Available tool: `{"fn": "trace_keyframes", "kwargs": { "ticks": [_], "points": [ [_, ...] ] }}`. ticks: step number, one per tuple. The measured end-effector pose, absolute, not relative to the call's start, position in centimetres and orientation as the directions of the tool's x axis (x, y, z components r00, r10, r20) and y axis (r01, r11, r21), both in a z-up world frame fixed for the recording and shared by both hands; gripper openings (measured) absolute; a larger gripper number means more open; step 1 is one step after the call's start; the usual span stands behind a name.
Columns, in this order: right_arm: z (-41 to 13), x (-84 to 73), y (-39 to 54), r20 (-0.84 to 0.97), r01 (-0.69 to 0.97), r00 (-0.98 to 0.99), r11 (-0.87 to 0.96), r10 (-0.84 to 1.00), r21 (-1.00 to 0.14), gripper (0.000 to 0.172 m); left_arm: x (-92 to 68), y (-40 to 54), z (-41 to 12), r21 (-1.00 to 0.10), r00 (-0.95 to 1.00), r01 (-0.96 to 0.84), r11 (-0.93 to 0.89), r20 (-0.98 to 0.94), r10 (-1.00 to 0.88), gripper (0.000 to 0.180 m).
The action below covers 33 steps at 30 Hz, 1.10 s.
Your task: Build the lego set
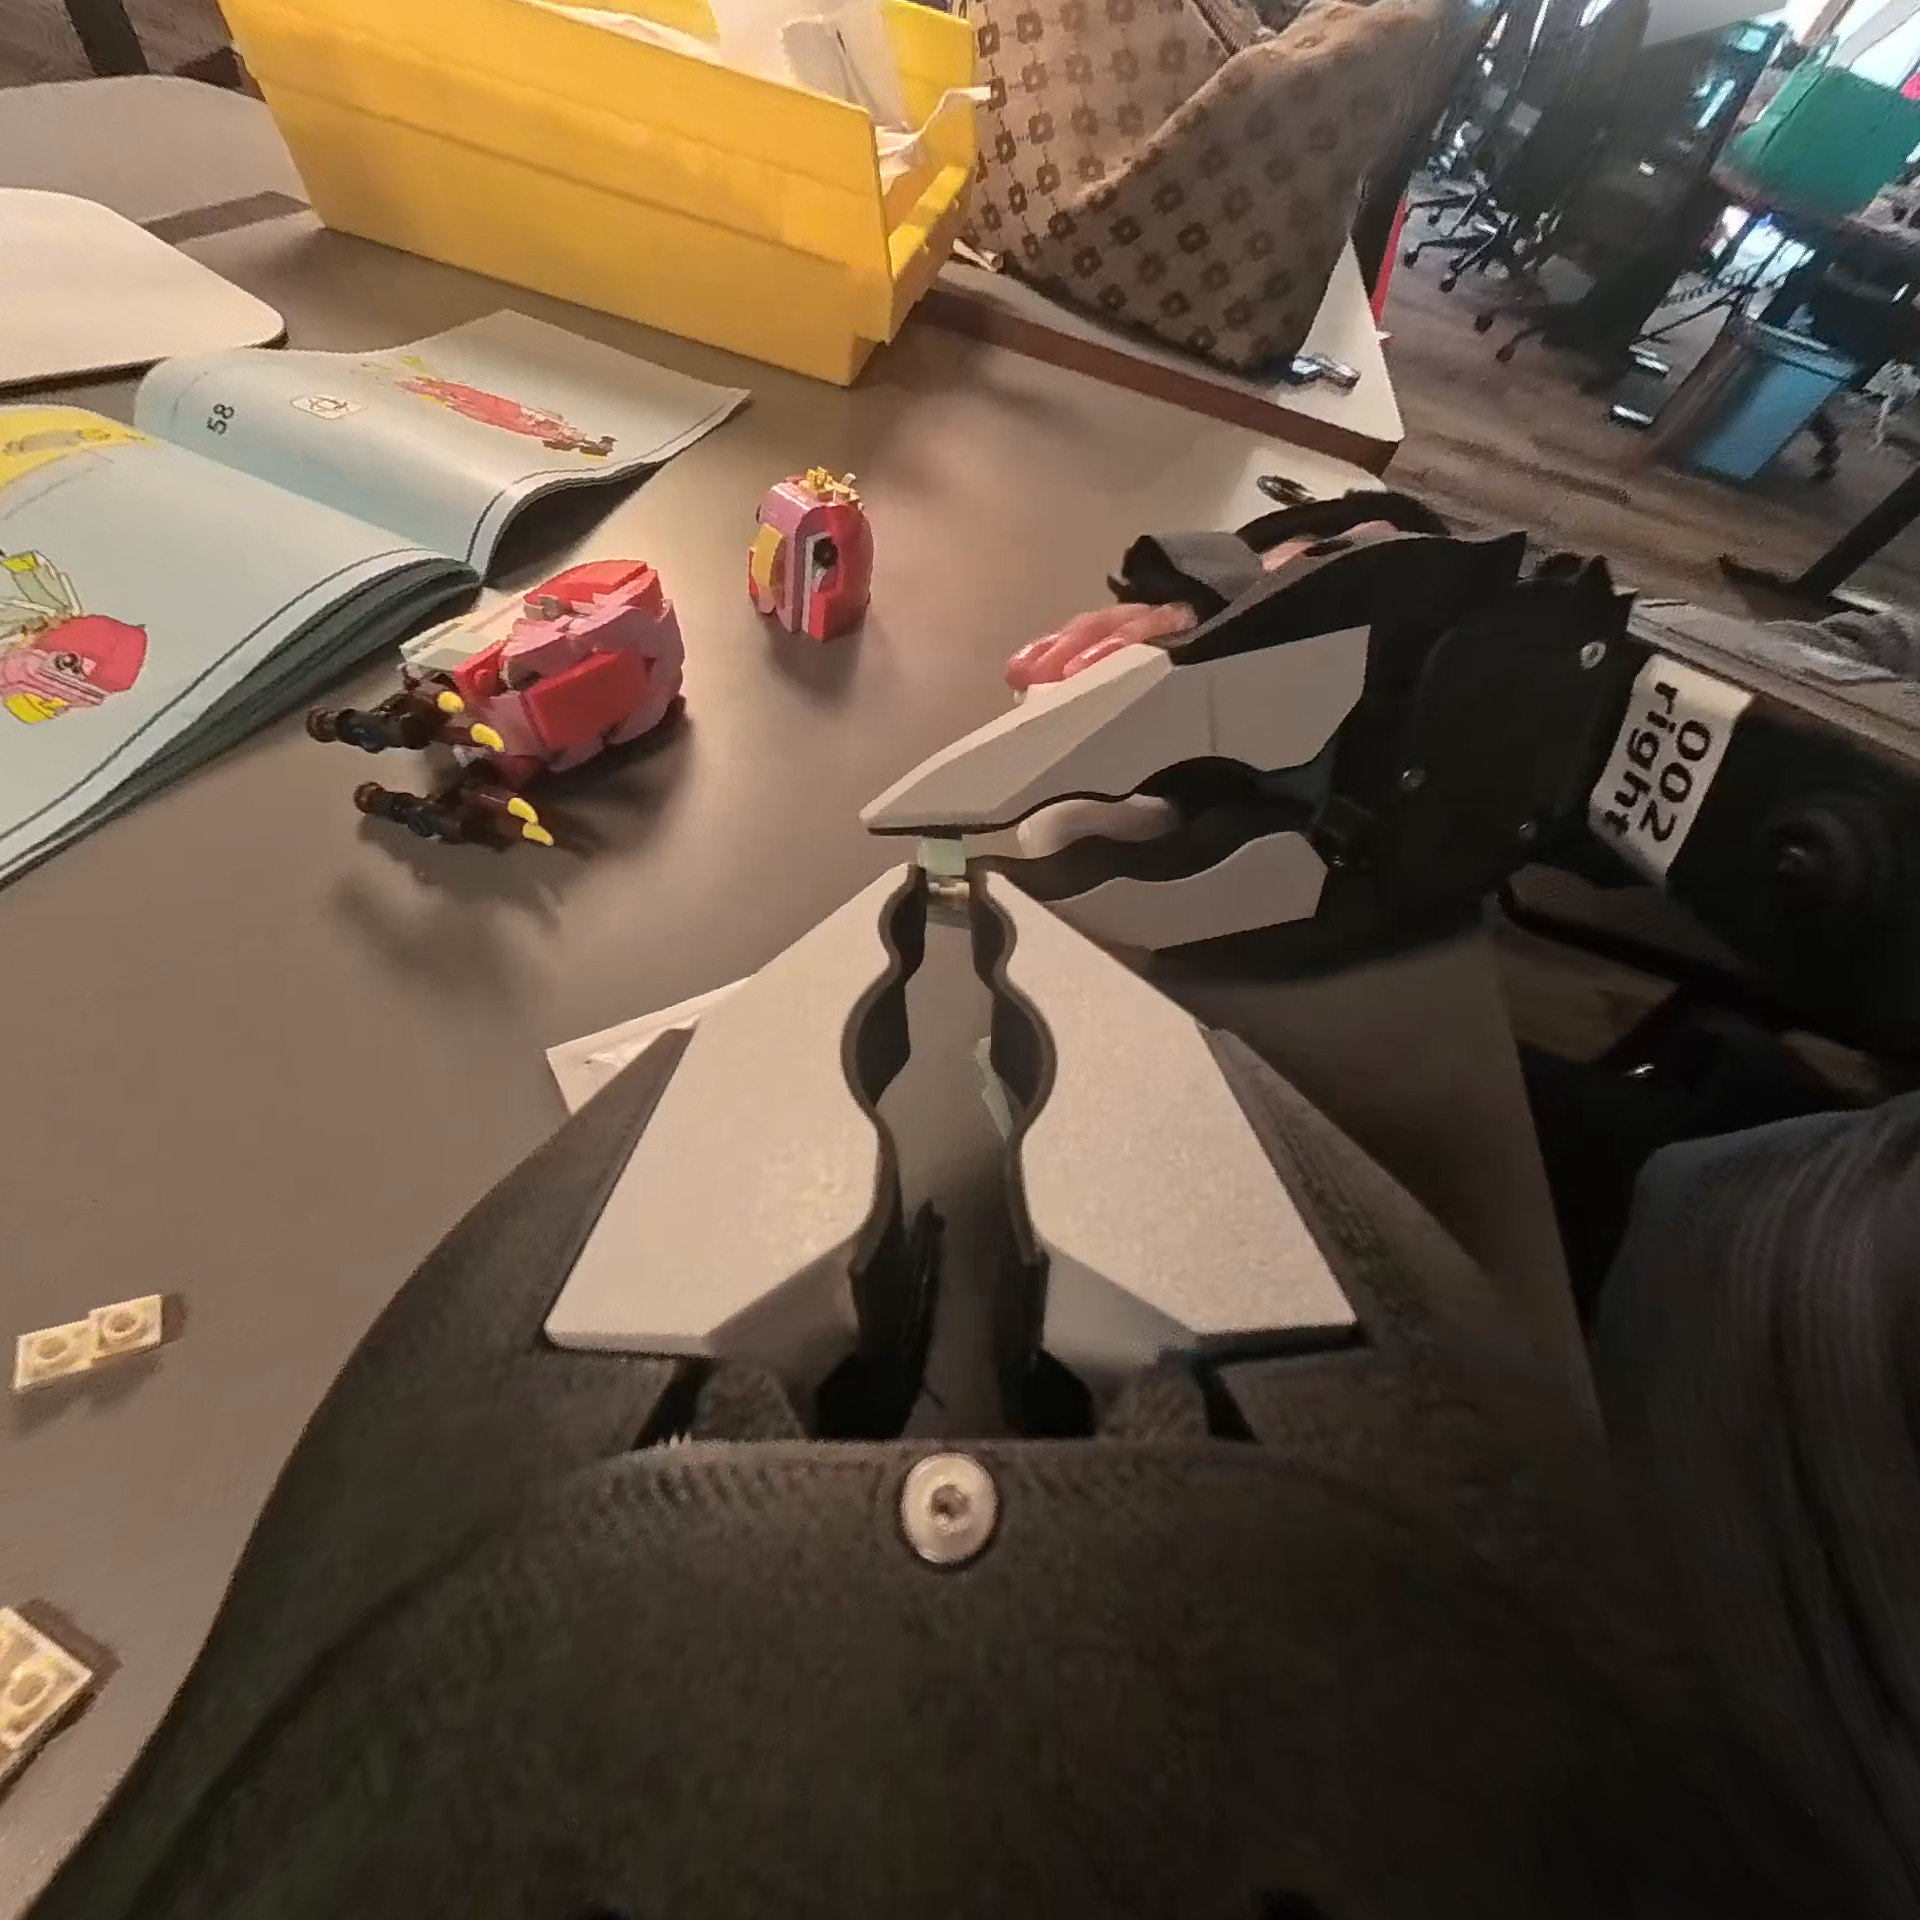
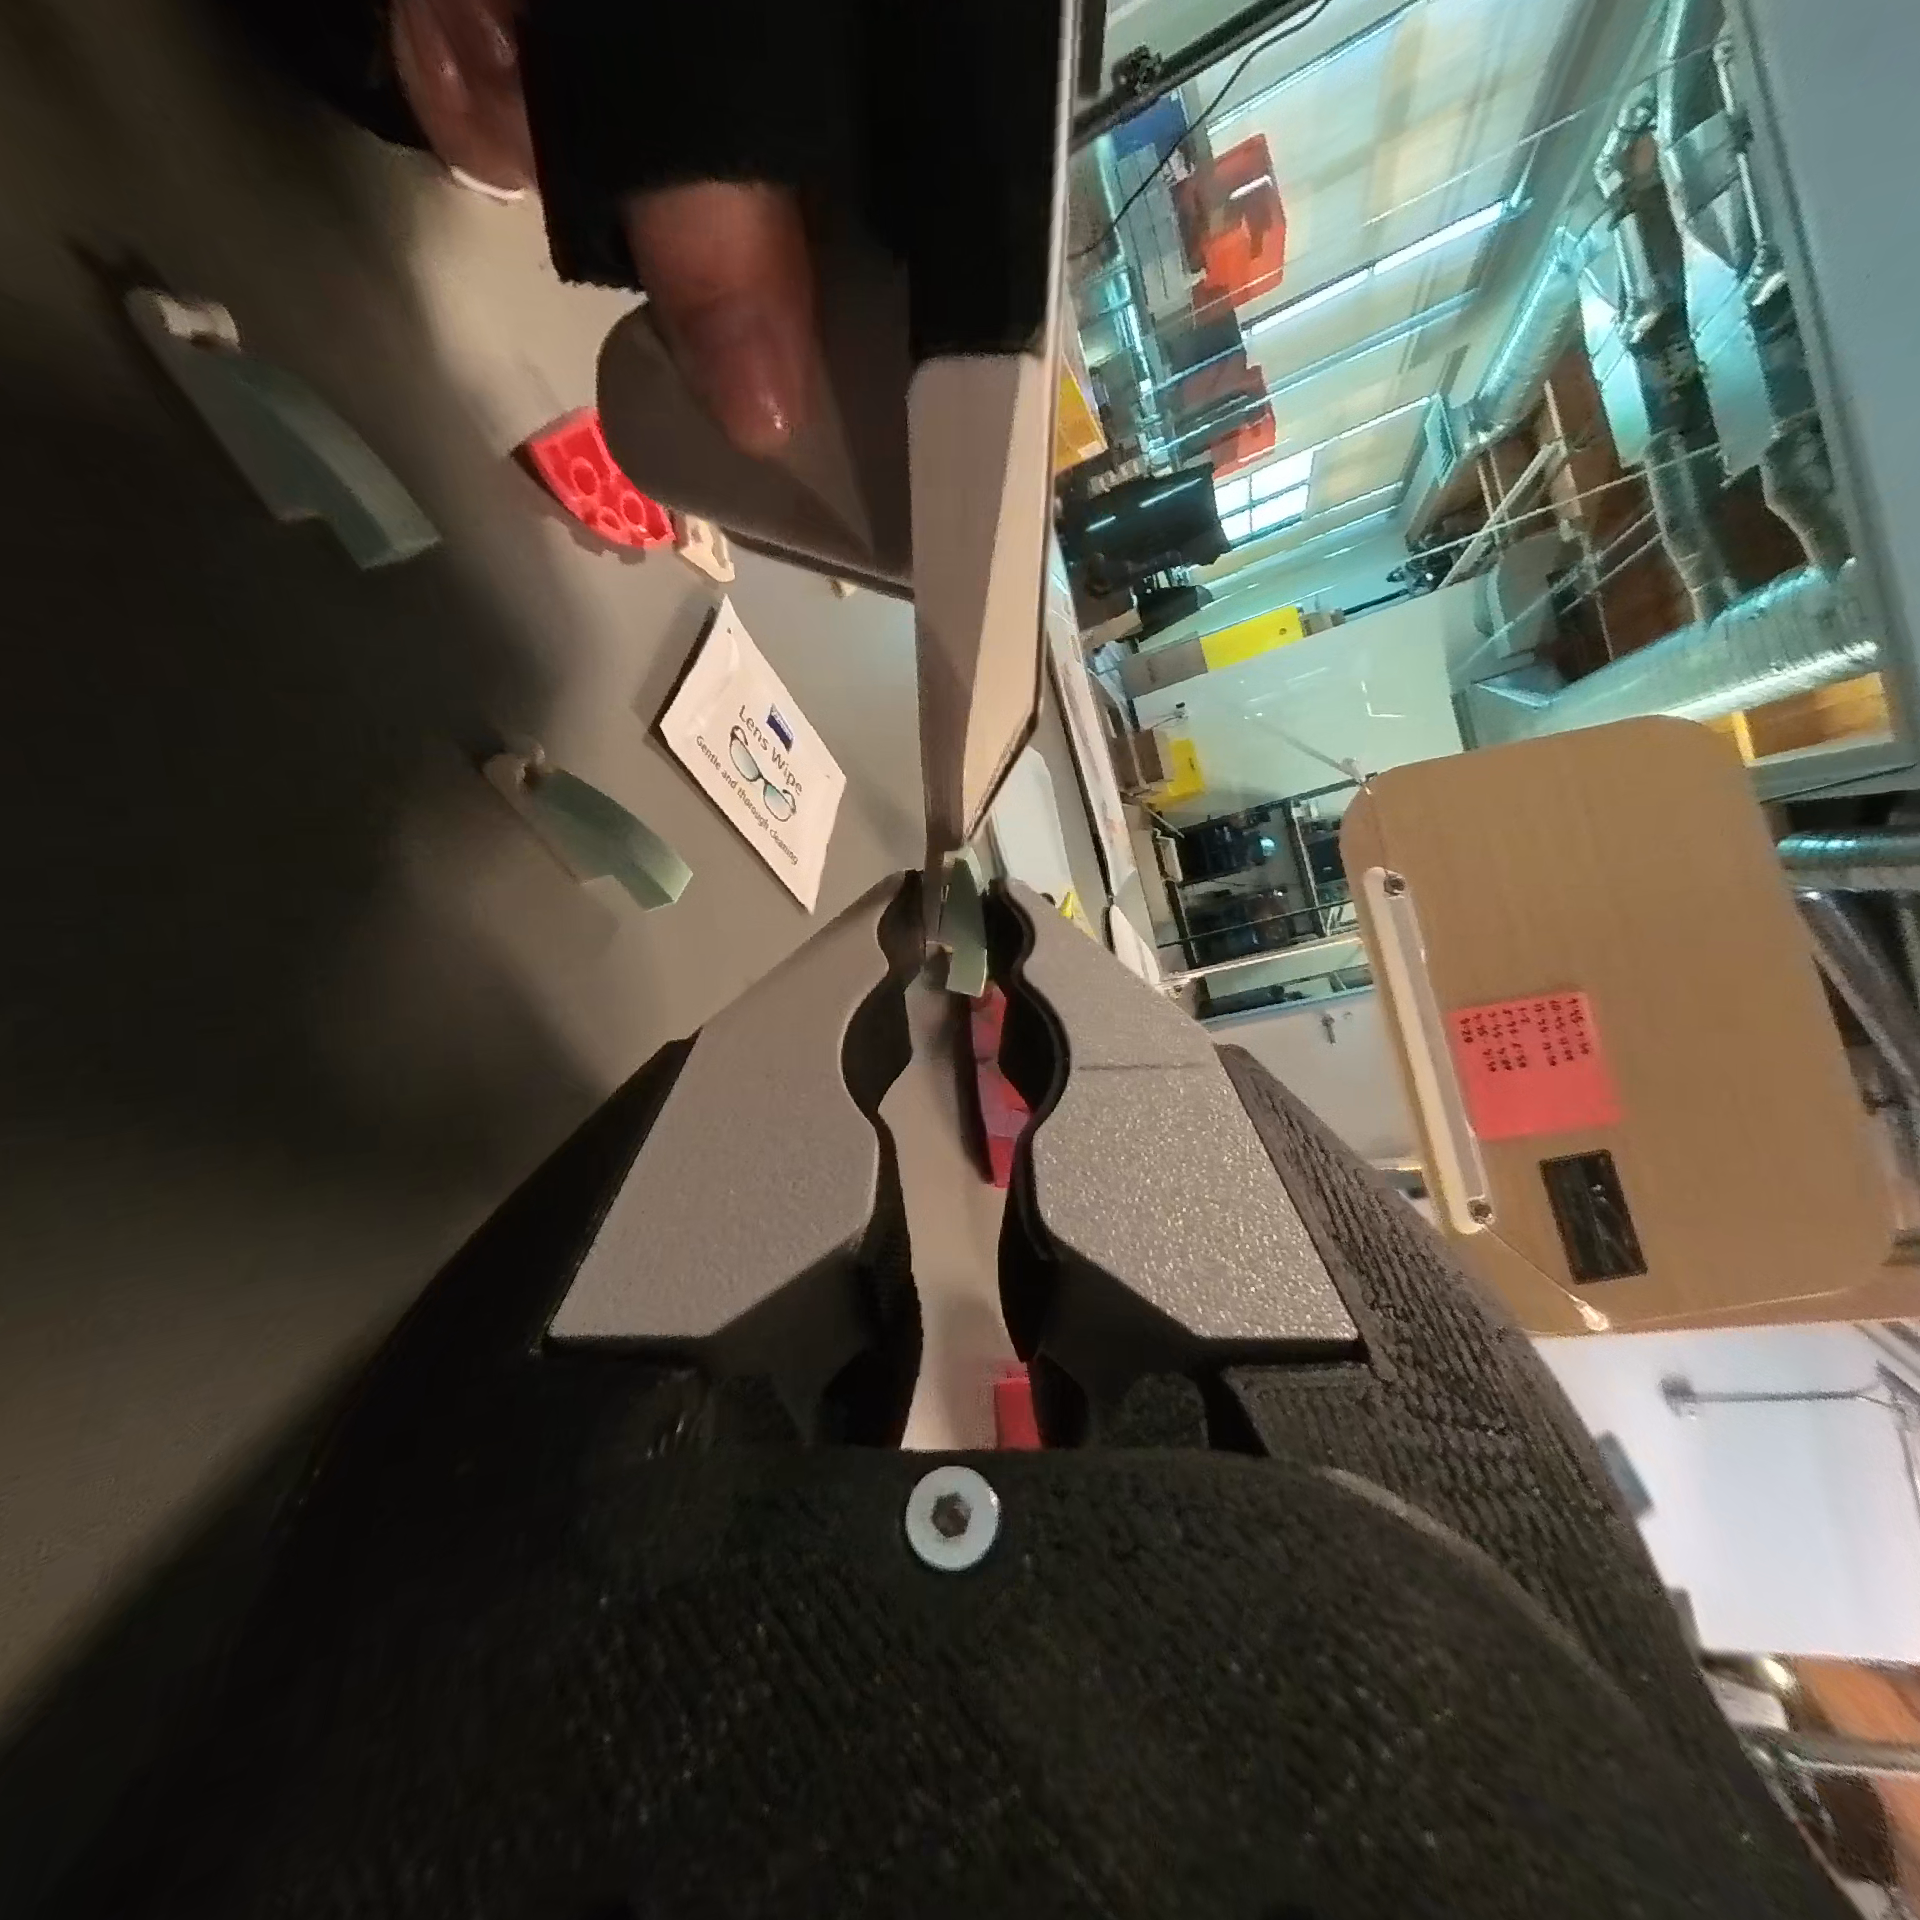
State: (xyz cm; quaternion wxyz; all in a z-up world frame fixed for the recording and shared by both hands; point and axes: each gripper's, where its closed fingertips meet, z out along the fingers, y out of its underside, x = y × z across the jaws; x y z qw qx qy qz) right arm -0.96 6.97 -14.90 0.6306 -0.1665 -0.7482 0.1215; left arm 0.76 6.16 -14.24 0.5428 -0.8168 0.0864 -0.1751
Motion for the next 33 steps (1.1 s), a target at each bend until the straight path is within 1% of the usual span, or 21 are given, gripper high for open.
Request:
{"fn": "trace_keyframes", "kwargs": {
  "ticks": [5, 7, 10, 13, 14, 17, 21, 24, 27, 33],
  "points": [
    [-14.9, -1.0, 7.1, 0.902, 0.094, -0.150, 0.914, 0.406, -0.396, 0.011, 0.0, 6.1, -14.2, -0.918, 0.936, 0.052, -0.392, 0.183, -0.302, 0.019],
    [-14.9, -0.9, 7.1, 0.906, 0.089, -0.145, 0.917, 0.397, -0.388, 0.011, 0.0, 6.1, -14.1, -0.916, 0.930, 0.074, -0.393, 0.206, -0.306, 0.020],
    [-14.8, -0.9, 7.1, 0.915, 0.080, -0.134, 0.924, 0.382, -0.374, 0.011, 0.4, 6.1, -14.7, -0.900, 0.917, 0.081, -0.428, 0.236, -0.323, 0.017],
    [-14.5, -1.0, 7.2, 0.925, 0.079, -0.118, 0.932, 0.361, -0.354, 0.011, 0.8, 6.0, -14.6, -0.906, 0.915, 0.058, -0.420, 0.217, -0.341, 0.007],
    [-14.5, -1.1, 7.2, 0.929, 0.079, -0.112, 0.935, 0.352, -0.345, 0.011, 0.7, 6.1, -14.6, -0.907, 0.919, 0.050, -0.417, 0.206, -0.337, 0.007],
    [-14.3, -1.4, 7.3, 0.960, 0.081, -0.067, 0.961, 0.271, -0.266, 0.010, 0.7, 6.1, -14.4, -0.910, 0.924, 0.060, -0.410, 0.206, -0.322, 0.006],
    [-13.8, -1.7, 7.3, 0.997, 0.110, 0.018, 0.991, 0.079, -0.081, 0.011, 0.5, 6.3, -14.2, -0.910, 0.925, 0.100, -0.401, 0.233, -0.298, 0.006],
    [-13.3, -1.6, 7.2, 0.998, 0.120, 0.061, 0.993, 0.000, -0.007, 0.010, 0.6, 6.3, -13.8, -0.912, 0.917, 0.134, -0.388, 0.262, -0.301, 0.006],
    [-13.5, -1.6, 7.2, 0.994, 0.145, 0.061, 0.986, -0.093, 0.084, 0.010, 0.6, 6.3, -14.0, -0.905, 0.916, 0.147, -0.399, 0.278, -0.291, 0.006],
    [-14.1, -1.5, 7.3, 0.997, 0.140, 0.015, 0.987, -0.077, 0.074, 0.010, 0.9, 6.4, -14.6, -0.902, 0.929, 0.106, -0.419, 0.240, -0.281, 0.006]
  ]
}}
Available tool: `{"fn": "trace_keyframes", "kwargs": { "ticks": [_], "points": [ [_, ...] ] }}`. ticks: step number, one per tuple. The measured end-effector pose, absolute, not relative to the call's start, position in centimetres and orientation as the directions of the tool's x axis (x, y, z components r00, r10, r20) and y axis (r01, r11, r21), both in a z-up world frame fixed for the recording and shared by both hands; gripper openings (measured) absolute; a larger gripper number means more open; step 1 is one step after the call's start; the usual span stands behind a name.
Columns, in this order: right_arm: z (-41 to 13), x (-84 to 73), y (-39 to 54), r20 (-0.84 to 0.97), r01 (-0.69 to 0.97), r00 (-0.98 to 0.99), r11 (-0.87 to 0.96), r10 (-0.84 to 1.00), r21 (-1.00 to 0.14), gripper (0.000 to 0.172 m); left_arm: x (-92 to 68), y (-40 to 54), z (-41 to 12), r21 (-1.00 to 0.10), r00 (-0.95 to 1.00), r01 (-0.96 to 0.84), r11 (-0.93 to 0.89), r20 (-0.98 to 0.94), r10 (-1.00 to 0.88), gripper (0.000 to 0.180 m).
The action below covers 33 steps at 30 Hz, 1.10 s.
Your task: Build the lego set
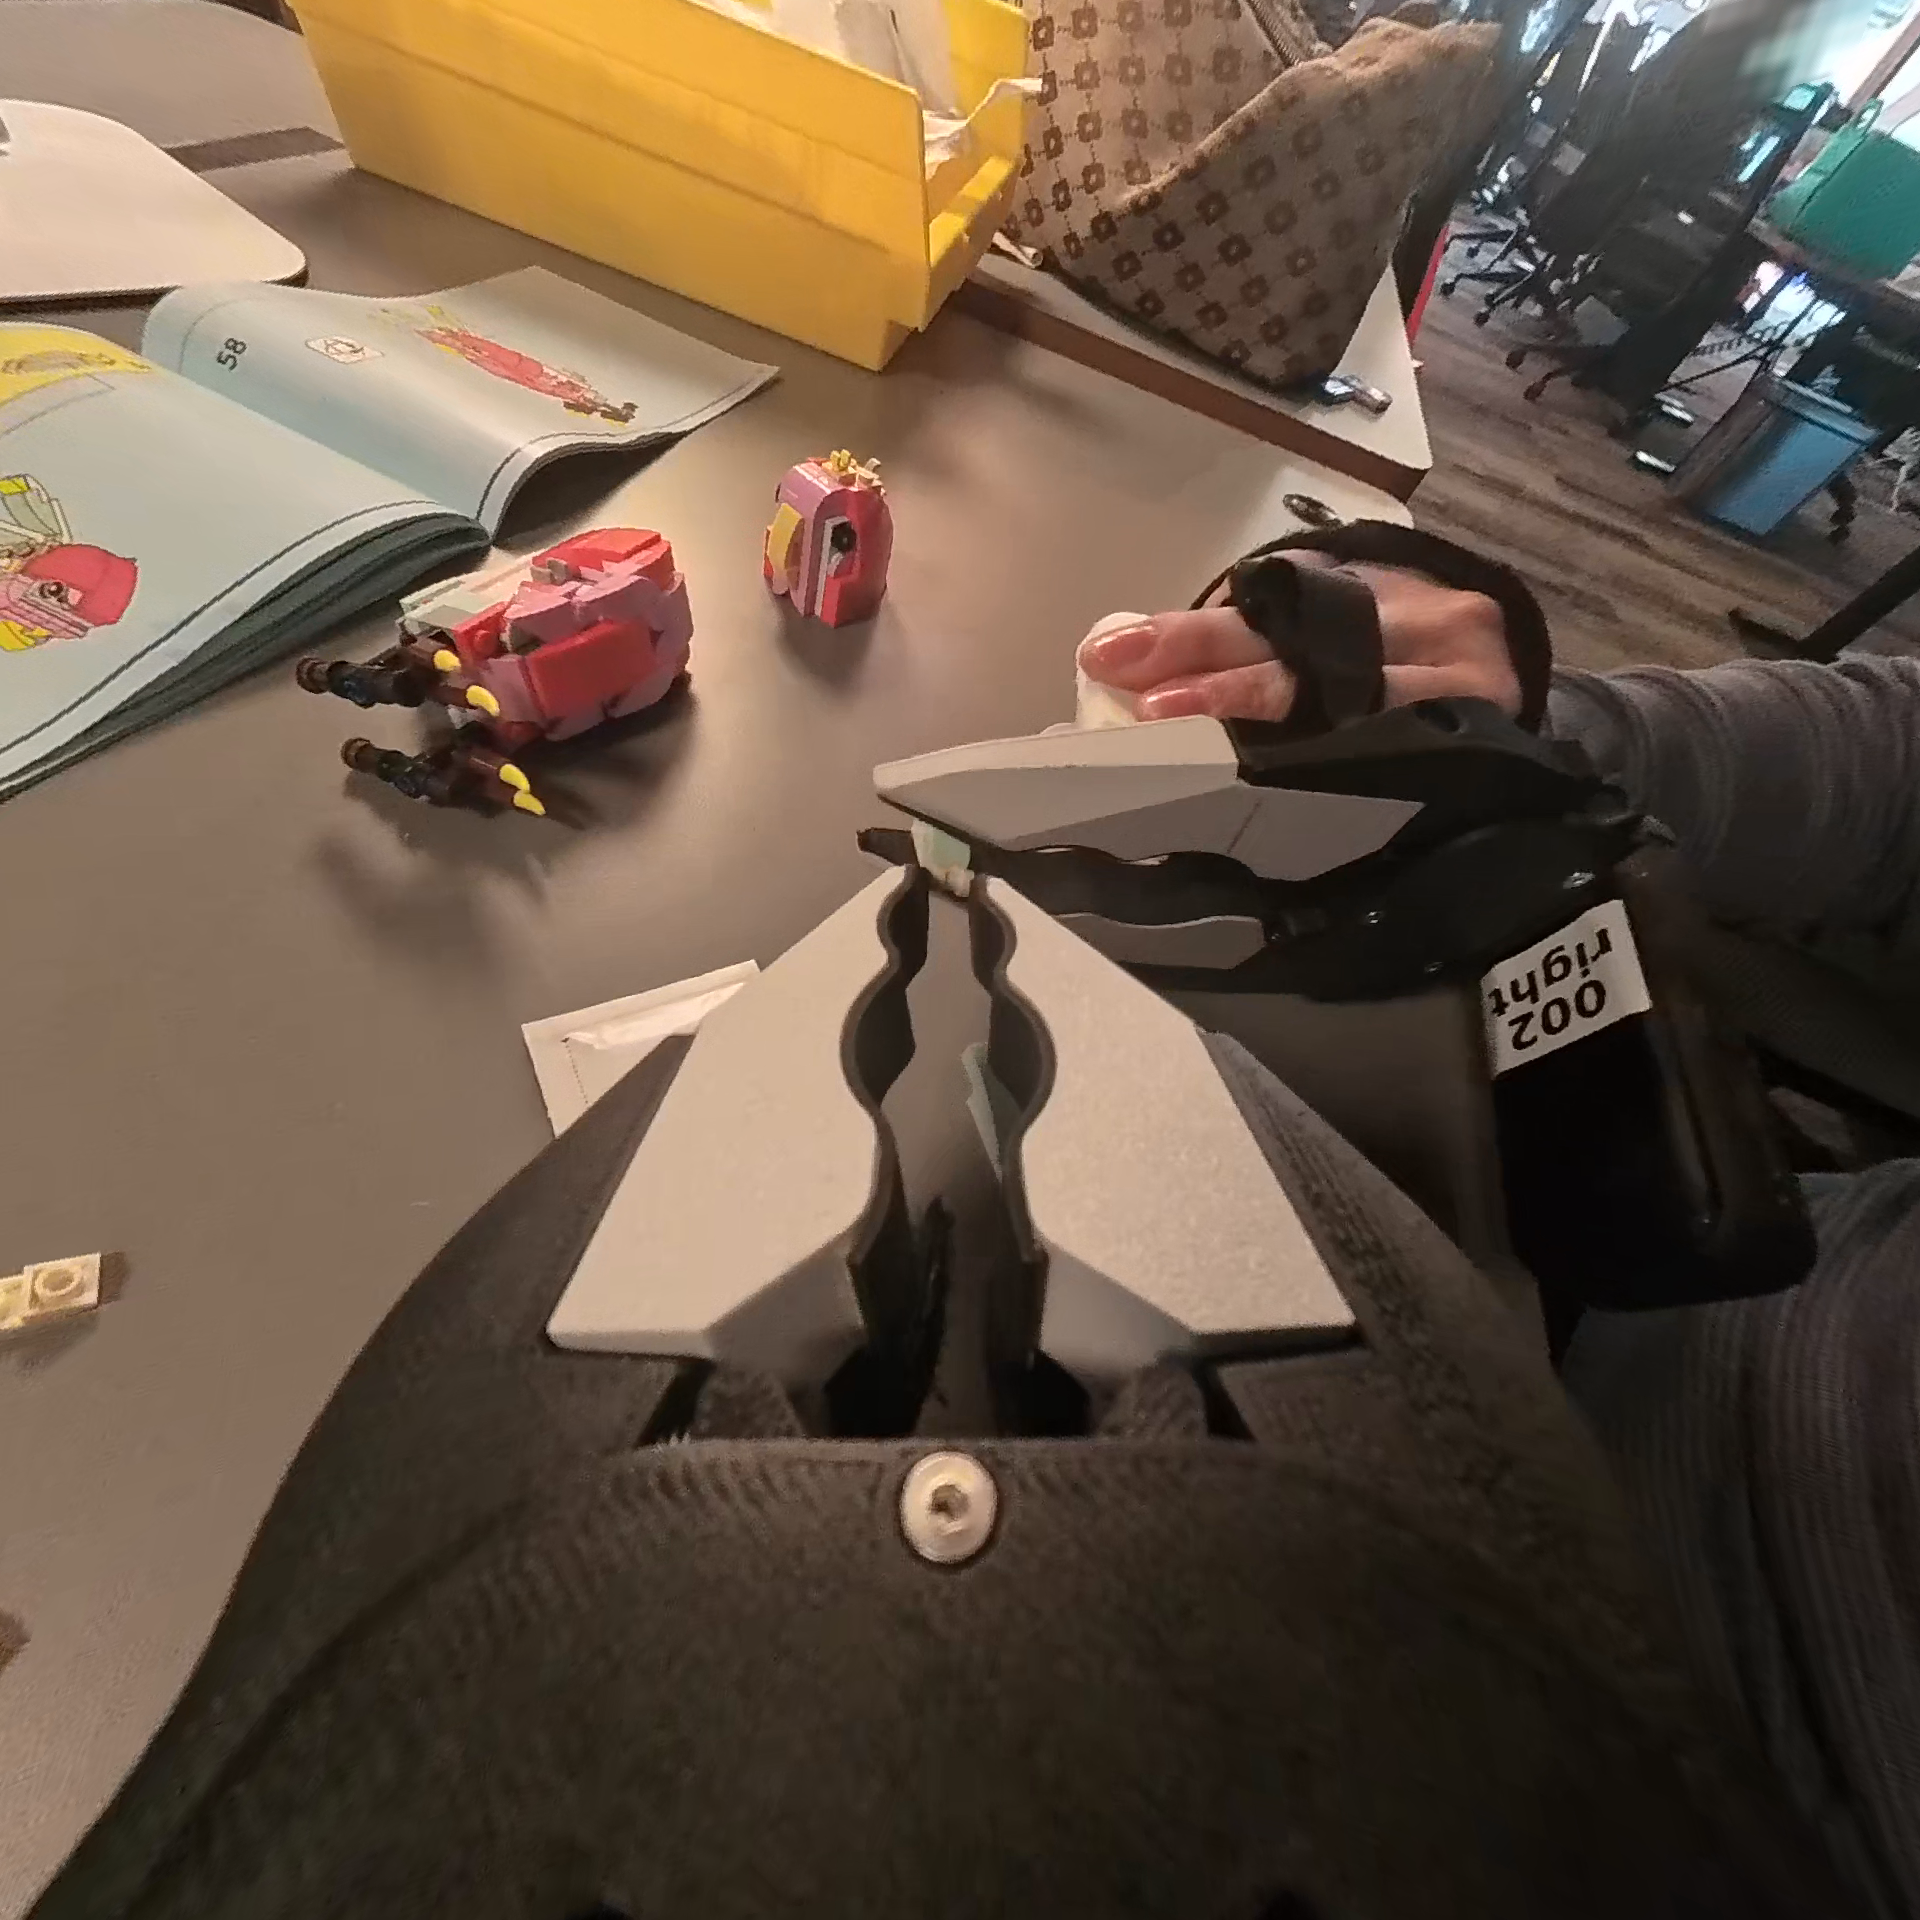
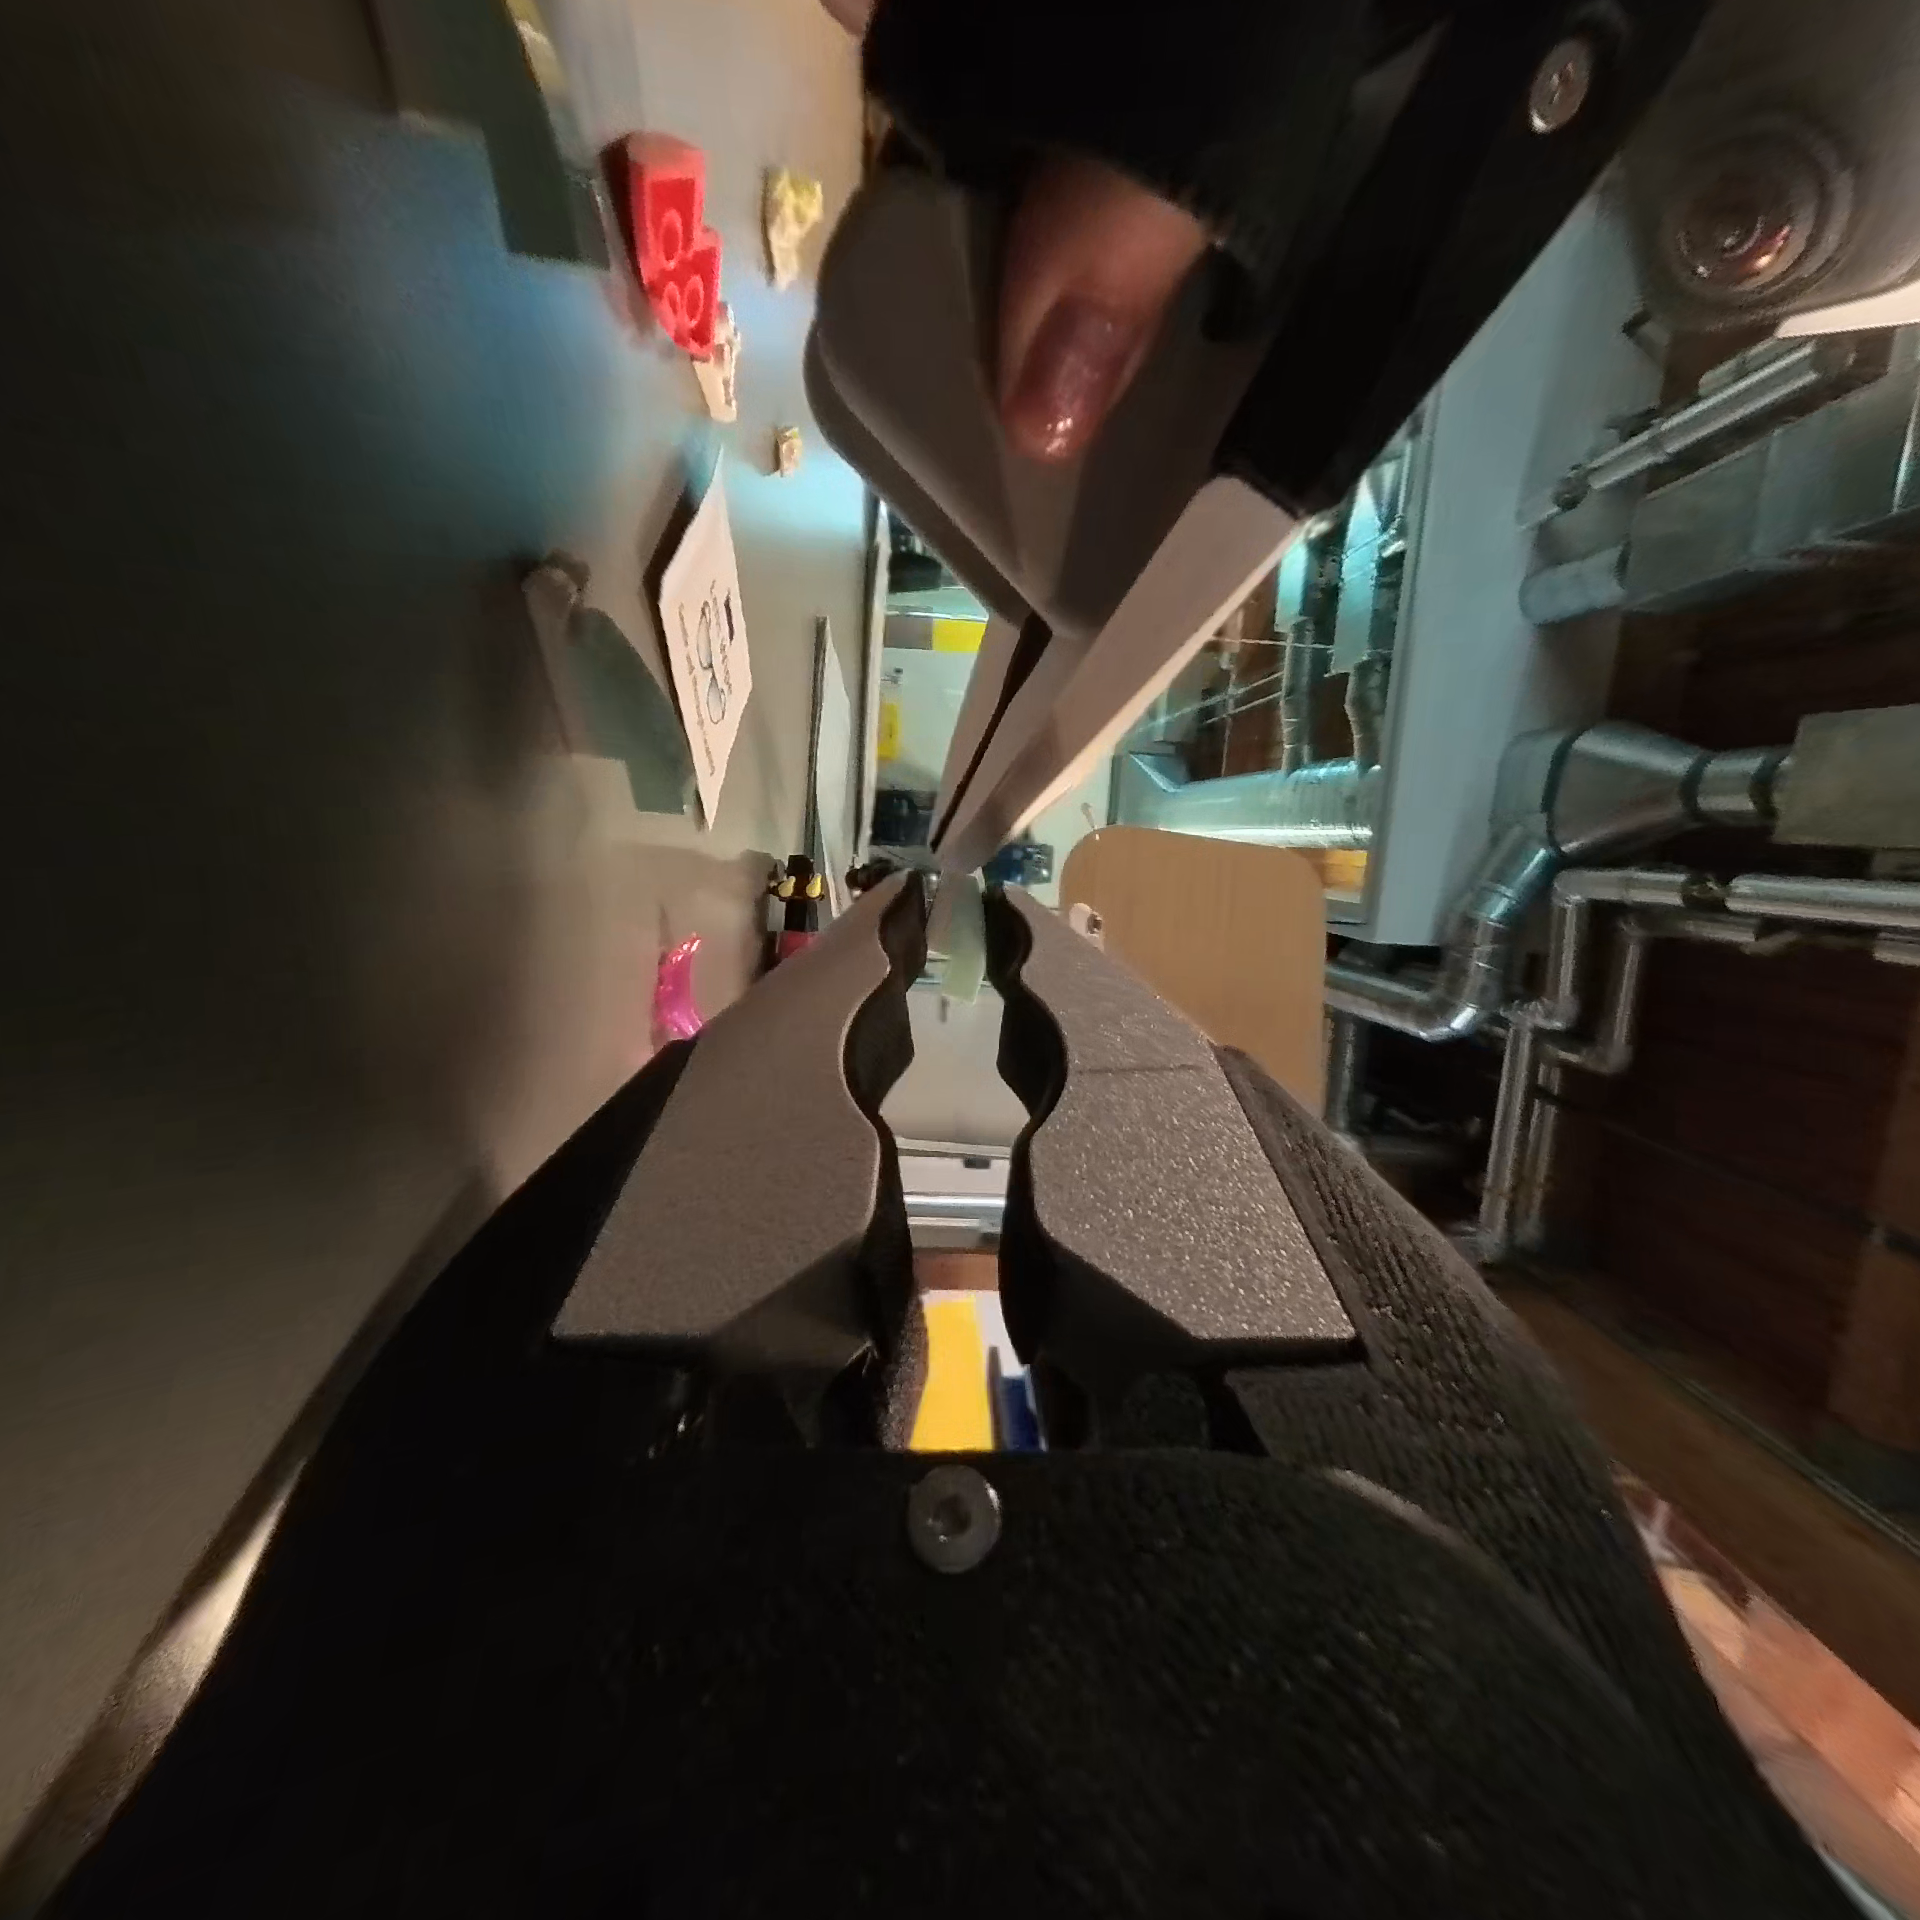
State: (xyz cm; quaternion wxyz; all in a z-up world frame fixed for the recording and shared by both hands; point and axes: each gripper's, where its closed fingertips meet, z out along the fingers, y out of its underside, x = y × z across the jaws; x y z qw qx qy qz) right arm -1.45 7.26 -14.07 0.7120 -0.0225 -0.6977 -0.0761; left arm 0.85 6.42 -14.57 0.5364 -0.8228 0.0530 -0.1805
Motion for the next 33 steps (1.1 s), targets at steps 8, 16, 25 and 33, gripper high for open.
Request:
{"fn": "trace_keyframes", "kwargs": {
  "ticks": [8, 16, 25, 33],
  "points": [
    [-14.6, -1.8, 7.5, 0.992, 0.125, -0.028, 0.985, 0.123, -0.119, 0.025, 0.5, 6.7, -14.5, -0.894, 0.922, 0.151, -0.422, 0.281, -0.267, 0.006],
    [-12.4, -0.8, 7.3, 0.955, -0.011, 0.024, 0.955, 0.295, -0.295, 0.053, -1.1, 6.1, -12.2, -0.895, 0.879, 0.313, -0.317, 0.400, -0.262, 0.006],
    [-9.1, 1.4, 6.5, 0.932, -0.182, 0.166, 0.939, 0.322, -0.292, 0.062, -2.7, 4.3, -8.0, -0.809, 0.714, 0.566, -0.160, 0.578, -0.396, 0.006],
    [-6.6, 0.6, 13.9, 0.587, -0.248, 0.134, 0.600, 0.799, -0.760, 0.049, -2.6, -0.2, -10.5, -0.923, 0.919, 0.305, -0.236, 0.350, -0.180, 0.006]
  ]
}}
